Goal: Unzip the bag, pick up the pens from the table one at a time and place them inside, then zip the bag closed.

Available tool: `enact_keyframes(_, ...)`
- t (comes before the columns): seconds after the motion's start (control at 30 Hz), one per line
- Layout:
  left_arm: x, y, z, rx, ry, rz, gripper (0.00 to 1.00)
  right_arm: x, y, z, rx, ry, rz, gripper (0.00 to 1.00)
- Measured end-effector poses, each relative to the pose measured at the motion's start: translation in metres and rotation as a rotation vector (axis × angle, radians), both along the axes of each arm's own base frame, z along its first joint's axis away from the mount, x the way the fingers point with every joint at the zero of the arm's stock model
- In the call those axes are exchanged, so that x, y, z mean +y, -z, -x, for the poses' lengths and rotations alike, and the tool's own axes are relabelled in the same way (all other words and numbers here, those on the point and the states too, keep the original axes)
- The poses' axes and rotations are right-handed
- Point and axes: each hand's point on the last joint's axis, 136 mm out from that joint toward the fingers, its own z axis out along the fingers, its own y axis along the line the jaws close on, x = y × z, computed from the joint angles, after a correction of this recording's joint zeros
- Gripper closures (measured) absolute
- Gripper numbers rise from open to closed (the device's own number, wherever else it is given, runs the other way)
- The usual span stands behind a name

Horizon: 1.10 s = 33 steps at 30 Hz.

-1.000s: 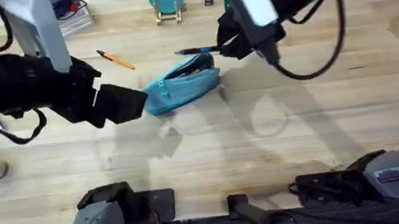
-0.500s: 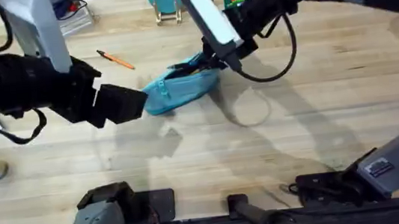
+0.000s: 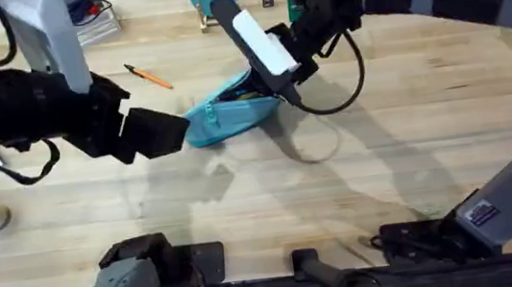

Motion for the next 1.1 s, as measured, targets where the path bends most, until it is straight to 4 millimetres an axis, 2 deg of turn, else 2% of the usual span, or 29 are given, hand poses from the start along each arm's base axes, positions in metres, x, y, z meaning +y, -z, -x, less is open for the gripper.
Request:
enact_keyframes(0.33,0.0000,0.0000,0.0000,0.000,0.000,0.000,0.006,0.0003,0.0012,0.0007,-0.006,-0.004,0.012,0.949)
enact_keyframes(0.37,0.0000,0.0000,0.0000,0.000,0.000,0.000,0.006,0.0000,0.0014,0.0007,-0.007,-0.004,0.014,0.865)
enact_keyframes(0.53,0.0000,0.0000,0.0000,0.000,0.000,0.000,0.006,-0.0013,0.0022,-0.0005,-0.013,0.000,0.024,0.134)
enact_keyframes(0.57,0.0000,0.0000,0.0000,0.000,0.000,0.000,0.006,-0.0012,0.0022,-0.0005,-0.014,-0.002,0.024,0.041)
enact_keyframes(0.67,0.0000,0.0000,0.0000,0.000,0.000,0.000,0.006,-0.0011,0.0023,-0.0004,-0.016,-0.004,0.025,0.007)
enact_keyframes(1.1,0.0000,0.0000,0.0000,0.000,0.000,0.000,0.006,-0.0002,0.0017,-0.0014,-0.004,0.020,0.019,0.006)
